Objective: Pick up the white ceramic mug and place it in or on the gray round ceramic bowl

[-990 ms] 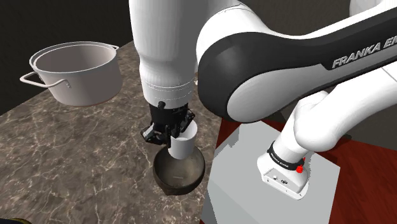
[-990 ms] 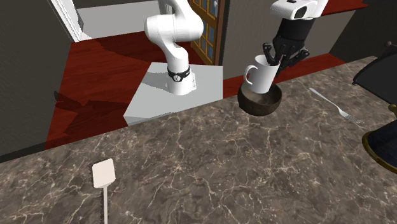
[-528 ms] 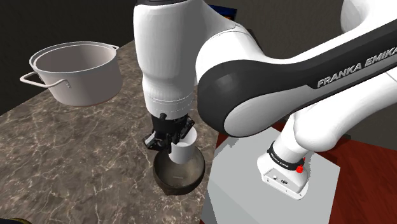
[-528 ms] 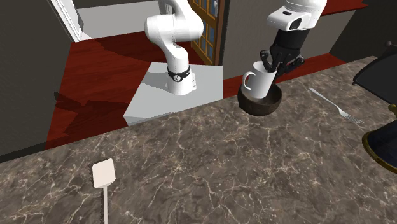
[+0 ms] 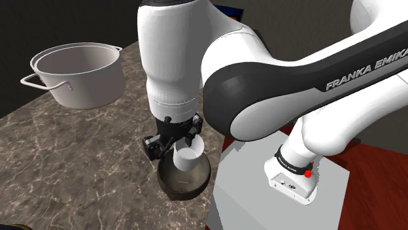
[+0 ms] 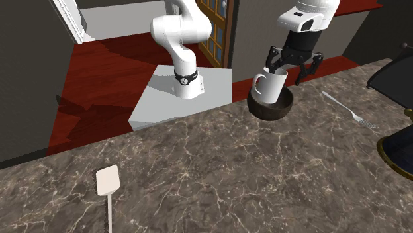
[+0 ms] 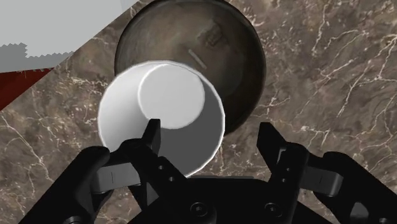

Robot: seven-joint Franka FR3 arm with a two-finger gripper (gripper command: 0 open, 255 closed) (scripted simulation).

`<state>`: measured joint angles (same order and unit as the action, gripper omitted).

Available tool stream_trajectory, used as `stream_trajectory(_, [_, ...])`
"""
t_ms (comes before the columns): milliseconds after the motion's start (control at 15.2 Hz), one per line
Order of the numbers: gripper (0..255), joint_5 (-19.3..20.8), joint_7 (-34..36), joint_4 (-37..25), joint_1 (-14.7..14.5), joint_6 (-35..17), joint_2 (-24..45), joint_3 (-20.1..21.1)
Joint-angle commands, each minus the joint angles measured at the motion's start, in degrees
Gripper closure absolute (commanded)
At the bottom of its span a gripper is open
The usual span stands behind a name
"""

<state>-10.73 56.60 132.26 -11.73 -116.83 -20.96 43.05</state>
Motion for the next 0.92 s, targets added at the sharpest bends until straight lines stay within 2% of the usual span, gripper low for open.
stream_trajectory(0, [0,0.00,0.00,0.00,0.00,0.00,0.00,0.00])
stream_trajectory(132, [0,0.00,0.00,0.00,0.00,0.00,0.00,0.00])
stream_trajectory(396, [0,-0.37,-0.62,-5.66,-0.38,7.63,-2.20,-1.82])
stream_trajectory(858, [0,-0.37,-0.62,-5.66,-0.38,7.63,-2.20,-1.82])
